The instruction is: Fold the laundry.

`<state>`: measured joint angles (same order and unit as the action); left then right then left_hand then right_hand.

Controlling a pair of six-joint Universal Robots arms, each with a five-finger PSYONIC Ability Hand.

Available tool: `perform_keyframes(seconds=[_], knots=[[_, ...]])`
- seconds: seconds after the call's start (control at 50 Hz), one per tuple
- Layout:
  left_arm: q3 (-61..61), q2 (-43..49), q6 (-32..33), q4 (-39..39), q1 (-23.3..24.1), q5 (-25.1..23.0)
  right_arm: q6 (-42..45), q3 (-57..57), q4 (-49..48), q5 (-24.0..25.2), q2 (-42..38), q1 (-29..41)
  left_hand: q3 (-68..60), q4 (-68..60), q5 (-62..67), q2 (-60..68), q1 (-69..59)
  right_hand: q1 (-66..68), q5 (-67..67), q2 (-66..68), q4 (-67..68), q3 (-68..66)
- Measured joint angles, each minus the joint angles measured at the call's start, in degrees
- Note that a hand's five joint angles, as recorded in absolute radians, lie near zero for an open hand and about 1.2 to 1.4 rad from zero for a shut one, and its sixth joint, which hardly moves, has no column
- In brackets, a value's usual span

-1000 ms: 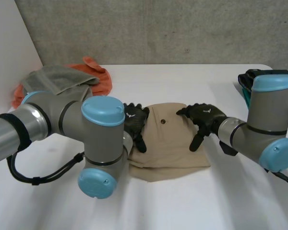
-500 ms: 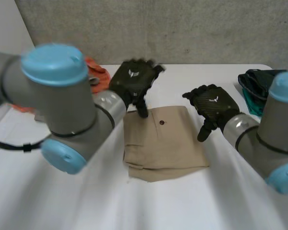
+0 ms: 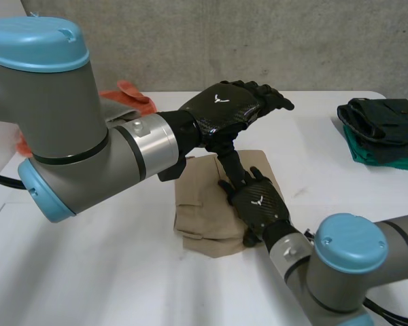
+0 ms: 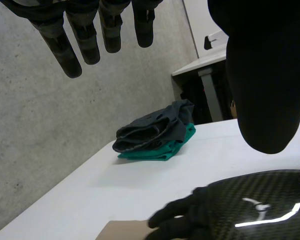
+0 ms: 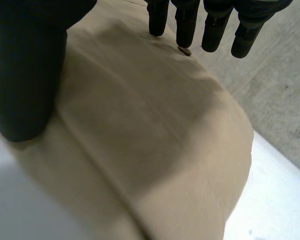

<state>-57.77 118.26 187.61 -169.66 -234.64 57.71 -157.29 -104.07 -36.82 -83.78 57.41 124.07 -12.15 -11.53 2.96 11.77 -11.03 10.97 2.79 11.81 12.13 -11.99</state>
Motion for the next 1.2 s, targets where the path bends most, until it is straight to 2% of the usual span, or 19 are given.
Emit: perform_keyframes(seconds=[0.04, 0.06, 0.16, 0.2, 0.34, 0.44, 0.6, 0.76, 0.88, 0.96, 1.08, 1.2], knots=[[-0.06, 0.10, 0.02, -0.10, 0.00, 0.19, 0.29, 1.85, -1.36, -0.17, -1.84, 0.04, 0.00, 0.00, 0.01, 0.00, 0.00, 0.00, 0.00, 0.00, 0.00, 0.00], [-0.09, 0.13, 0.03, -0.15, -0.01, 0.33, 0.48, 2.95, -1.89, -0.30, -2.77, 0.04, 0.00, 0.00, 0.01, 0.00, 0.00, 4.56, 3.50, 4.49, 3.62, -4.48], [-0.18, 0.13, 0.04, -0.34, -0.10, 0.86, 1.16, 7.50, -2.81, -1.25, -5.67, -0.04, 0.00, 0.00, 0.00, 0.00, 0.00, 40.80, 36.30, 48.79, 46.86, -47.66], [-0.22, 0.08, 0.04, -0.37, -0.19, 0.96, 1.24, 8.90, -2.81, -1.38, -6.08, -0.15, 0.00, 0.00, 0.00, 0.00, 0.00, 45.31, 42.95, 53.96, 54.12, -53.28], [-0.30, -0.42, -0.02, -0.37, -0.88, 1.10, 0.91, 14.15, -2.53, -1.10, -6.00, -0.88, 0.00, 0.00, 0.00, 0.00, 0.00, 47.74, 48.58, 54.83, 55.89, -54.16], [-0.16, -1.73, -0.07, -0.60, -1.84, 1.23, 0.32, 20.13, -2.29, -0.44, -3.99, -4.65, 0.00, 0.00, 0.00, 0.00, 0.00, 50.22, 48.59, 55.12, 55.89, -54.16], [0.03, -6.16, -1.04, -3.97, -3.39, 2.58, -1.24, 33.53, -2.42, 4.33, 0.61, -16.63, 0.00, 0.00, 0.00, 0.00, 0.00, 50.36, 51.27, 55.12, 56.25, -54.76], [-0.62, -7.45, -3.62, -5.95, -3.30, 3.84, -8.09, 44.92, -2.56, 9.28, -1.99, -31.10, 0.00, 0.00, 0.00, 0.00, 0.00, 50.36, 51.60, 55.13, 56.38, -55.07], [-1.94, -7.38, -4.09, -6.03, -3.15, 3.90, -15.50, 51.89, -2.57, 14.85, -9.14, -41.95, 0.00, 0.00, 0.00, 0.00, 0.00, 50.36, 51.89, 55.46, 56.57, -55.38], [-2.75, -7.14, -3.98, -6.03, -2.99, 3.85, -20.21, 56.81, -2.44, 22.74, -17.77, -47.91, 0.00, 0.00, 0.00, 0.00, 0.00, 50.36, 52.33, 55.46, 56.59, -55.74], [-3.77, -6.45, -3.79, -6.04, -2.80, 3.82, -23.45, 60.36, -2.57, 33.58, -28.35, -52.72, 0.00, 0.00, 0.00, 0.00, 0.00, 50.36, 52.67, 55.46, 56.62, -55.75], [-4.47, -5.64, -3.74, -6.09, -2.70, 3.87, -27.02, 60.52, -3.44, 39.64, -33.11, -55.00, 0.00, 0.00, 0.00, 0.00, 0.00, 50.36, 54.41, 55.46, 56.96, -56.11]])
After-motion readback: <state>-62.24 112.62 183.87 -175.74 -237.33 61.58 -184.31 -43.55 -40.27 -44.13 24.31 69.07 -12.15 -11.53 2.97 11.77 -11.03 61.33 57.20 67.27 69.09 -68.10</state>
